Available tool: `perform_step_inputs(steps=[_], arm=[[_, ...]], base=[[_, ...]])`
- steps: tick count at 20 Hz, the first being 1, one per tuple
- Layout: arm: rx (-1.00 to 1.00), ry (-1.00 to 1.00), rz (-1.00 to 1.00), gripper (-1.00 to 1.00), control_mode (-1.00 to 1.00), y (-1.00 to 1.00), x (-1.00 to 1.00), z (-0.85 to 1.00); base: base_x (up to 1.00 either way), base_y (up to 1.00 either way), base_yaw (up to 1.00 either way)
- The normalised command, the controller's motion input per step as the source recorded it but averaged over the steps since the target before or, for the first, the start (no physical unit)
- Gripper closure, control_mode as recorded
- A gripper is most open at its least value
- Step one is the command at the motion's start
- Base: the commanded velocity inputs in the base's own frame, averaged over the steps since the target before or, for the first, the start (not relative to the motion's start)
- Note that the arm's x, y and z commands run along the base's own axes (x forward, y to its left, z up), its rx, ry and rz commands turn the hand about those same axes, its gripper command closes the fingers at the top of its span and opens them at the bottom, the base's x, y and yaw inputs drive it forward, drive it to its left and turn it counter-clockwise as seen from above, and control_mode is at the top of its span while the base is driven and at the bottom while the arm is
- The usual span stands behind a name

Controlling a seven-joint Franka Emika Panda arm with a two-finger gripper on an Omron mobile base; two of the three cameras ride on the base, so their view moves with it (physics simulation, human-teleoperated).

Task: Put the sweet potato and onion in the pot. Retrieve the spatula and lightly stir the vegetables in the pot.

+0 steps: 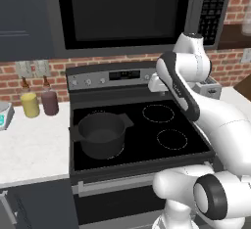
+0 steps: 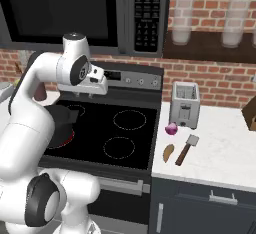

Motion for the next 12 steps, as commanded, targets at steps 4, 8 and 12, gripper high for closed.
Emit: perform_step_inputs(steps=[4,8,12], arm=[[0.00,0.00,0.00,-1.00,1.00,0.00,0.00,0.00],[0.00,0.00,0.00,-1.00,1.00,0.00,0.00,0.00],[0.00,0.00,0.00,-1.00,1.00,0.00,0.00,0.00]], base=[[0.00,-0.28,0.00],[0.00,-0.90,0.00],[0.00,-1.00,0.00]])
